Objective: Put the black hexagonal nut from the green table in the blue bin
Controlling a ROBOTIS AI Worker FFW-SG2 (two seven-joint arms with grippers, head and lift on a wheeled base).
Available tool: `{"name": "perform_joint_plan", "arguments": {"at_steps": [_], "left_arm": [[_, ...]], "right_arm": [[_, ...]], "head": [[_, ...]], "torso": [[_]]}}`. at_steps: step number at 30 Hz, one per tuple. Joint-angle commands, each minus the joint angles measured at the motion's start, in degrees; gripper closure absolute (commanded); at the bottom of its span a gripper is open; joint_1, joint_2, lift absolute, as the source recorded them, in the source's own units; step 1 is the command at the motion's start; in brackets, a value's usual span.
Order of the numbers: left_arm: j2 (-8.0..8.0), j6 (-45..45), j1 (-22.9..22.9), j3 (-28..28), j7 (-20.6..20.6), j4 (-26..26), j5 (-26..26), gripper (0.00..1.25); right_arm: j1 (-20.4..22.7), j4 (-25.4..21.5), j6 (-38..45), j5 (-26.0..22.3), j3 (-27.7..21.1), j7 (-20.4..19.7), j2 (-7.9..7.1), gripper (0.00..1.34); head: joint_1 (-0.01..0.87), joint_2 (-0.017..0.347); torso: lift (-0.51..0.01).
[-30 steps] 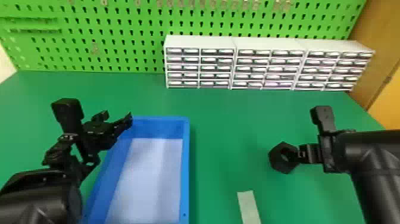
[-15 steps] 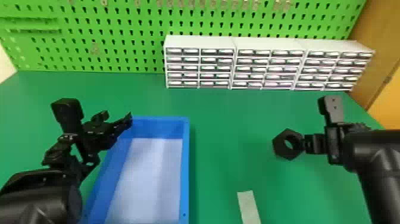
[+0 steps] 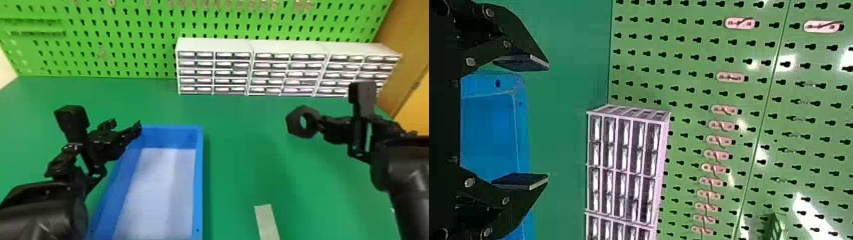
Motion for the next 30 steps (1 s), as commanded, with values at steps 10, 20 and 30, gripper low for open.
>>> {"name": "perform_joint_plan", "arguments": {"at_steps": [10,20,30], "left_arm": [[-0.09,-0.05,0.09,0.26,-0.05,0.0,0.01,0.45],[0.0,-0.05,0.18,0.26,-0.05,0.0,0.01,0.45],[-0.09,-0.05,0.26,0.26,0.04,0.0,0.01,0.45]], "right_arm": [[2.11,-3.48,-17.96,-1.61,2.89,-5.31,0.37,0.97],[1.15,-3.48,-26.39,-9.08,8.34,-6.28,-2.18,0.97],[-1.93,-1.72,-27.18,-20.24,18.98,-6.72,-5.61,0.97]], "head": [[0.691,0.009],[0.691,0.009],[0.691,0.009]], "torso": [[-0.097],[-0.097],[-0.097]]}}
